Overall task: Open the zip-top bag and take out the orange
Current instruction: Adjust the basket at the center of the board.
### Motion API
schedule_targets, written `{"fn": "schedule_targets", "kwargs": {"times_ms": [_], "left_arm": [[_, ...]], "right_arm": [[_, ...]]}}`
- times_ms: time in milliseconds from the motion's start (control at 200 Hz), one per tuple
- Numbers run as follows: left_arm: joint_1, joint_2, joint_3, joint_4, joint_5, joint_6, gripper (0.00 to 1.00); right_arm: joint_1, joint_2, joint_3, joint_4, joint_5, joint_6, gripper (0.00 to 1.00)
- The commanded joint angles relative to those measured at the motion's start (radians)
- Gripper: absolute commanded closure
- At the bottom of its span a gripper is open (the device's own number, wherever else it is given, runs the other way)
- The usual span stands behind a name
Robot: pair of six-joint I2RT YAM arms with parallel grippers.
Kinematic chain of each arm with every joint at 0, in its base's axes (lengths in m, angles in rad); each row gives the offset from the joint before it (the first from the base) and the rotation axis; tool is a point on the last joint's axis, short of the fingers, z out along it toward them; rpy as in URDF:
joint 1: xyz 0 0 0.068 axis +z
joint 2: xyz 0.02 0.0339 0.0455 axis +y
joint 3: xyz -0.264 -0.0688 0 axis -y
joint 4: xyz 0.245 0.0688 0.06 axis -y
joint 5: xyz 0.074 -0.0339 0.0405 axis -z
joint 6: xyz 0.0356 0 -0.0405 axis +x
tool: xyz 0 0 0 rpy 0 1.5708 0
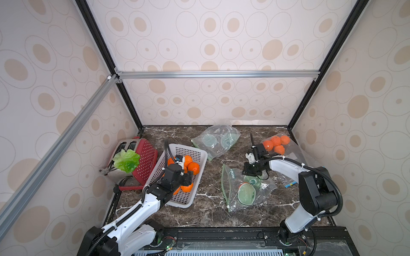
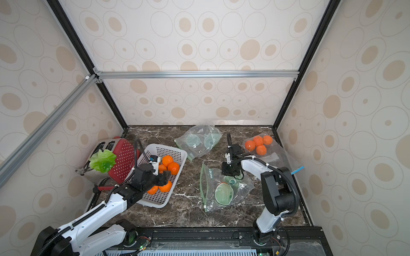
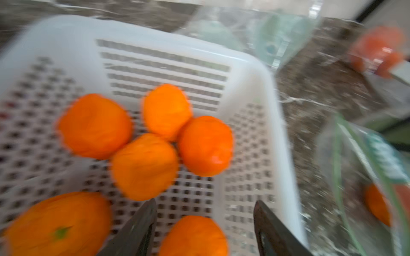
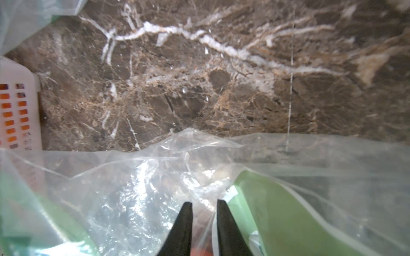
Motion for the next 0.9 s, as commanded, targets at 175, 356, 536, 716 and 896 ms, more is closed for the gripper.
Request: {"fn": "schedule_targets", "kwargs": {"times_ms": [175,356,536,716,896], "left_arm": [[-0.261,0.241,0.094,0.196,0.189,0.113,0.40],[-0.301,0.393,0.195,0.206,0.176,0.157,0.50],[-0.301,0.416,0.230,0.161,0.083,0.151,0.60],[-0.289,0.398,0.211,0.076,-0.159,0.106,0.59],[-0.200,0.343,0.165,0.047,-0.173,0.034,0.61]], "right_arm": [[-0.003,-0.049,-0.006,-0.012,0.010,0.006,0.76],[-0.004,-0.056,-0.012,-0.017,0.015,0.003,0.76],[-0.004,-0.043,-0.008,-0.022,0.012,-0.001,0.76],[-0.004,-0.045,-0.010,-0.022,0.014,-0.003,0.76],[-0.003,-0.048,-0.005,-0.025,0.015,-0.003,0.76]]}}
